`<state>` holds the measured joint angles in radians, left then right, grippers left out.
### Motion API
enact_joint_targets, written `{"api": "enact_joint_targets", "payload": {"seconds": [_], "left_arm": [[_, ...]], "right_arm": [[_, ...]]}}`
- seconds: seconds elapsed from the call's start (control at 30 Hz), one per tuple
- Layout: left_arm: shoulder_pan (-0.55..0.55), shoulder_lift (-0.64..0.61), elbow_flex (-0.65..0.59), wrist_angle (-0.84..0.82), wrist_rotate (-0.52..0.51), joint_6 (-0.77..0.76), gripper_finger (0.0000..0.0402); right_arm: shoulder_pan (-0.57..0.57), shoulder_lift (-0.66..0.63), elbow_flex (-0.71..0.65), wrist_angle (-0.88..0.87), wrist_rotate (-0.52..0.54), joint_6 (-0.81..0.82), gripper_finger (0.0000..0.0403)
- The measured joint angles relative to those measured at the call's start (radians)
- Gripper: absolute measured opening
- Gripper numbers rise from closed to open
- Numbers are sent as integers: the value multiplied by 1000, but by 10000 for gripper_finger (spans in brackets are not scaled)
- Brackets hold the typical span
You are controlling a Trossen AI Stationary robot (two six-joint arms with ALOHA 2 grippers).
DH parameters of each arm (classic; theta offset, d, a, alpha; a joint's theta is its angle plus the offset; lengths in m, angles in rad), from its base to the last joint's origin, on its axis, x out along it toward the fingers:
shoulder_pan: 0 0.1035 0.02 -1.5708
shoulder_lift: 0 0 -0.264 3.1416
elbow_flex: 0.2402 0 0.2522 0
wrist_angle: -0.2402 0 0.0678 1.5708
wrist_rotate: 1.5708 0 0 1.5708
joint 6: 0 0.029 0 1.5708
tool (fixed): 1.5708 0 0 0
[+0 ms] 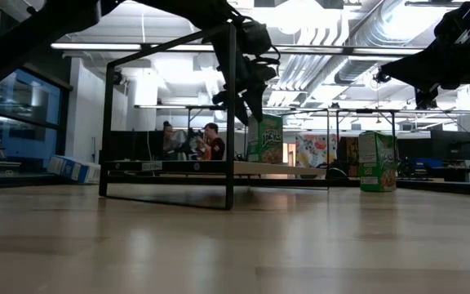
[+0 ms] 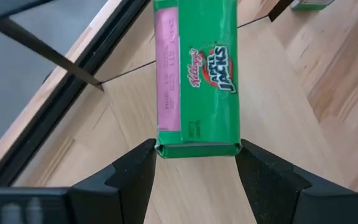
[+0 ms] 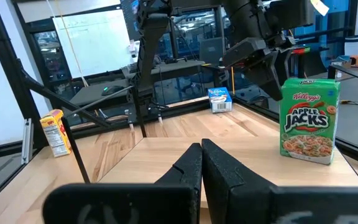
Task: Stack cereal on shelf
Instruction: Put the left green cereal box on the shelf
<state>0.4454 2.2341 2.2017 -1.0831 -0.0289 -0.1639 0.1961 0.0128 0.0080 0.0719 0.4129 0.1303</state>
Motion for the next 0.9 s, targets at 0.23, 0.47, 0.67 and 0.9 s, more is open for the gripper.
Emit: {"api": "enact_joint_targets", "payload": {"seconds": [0.23,0.47,0.67,0.9], "left_arm": [[-1,0,0,3,0,-71,211],[-2,0,0,11,0,-60,211],[-2,0,0,12,0,-36,210],[-2,0,0,12,-1,-16,167]], "right_arm": [[0,0,0,0,0,0,0],[0,0,0,0,0,0,0],[0,0,0,0,0,0,0],[0,0,0,0,0,0,0]]}}
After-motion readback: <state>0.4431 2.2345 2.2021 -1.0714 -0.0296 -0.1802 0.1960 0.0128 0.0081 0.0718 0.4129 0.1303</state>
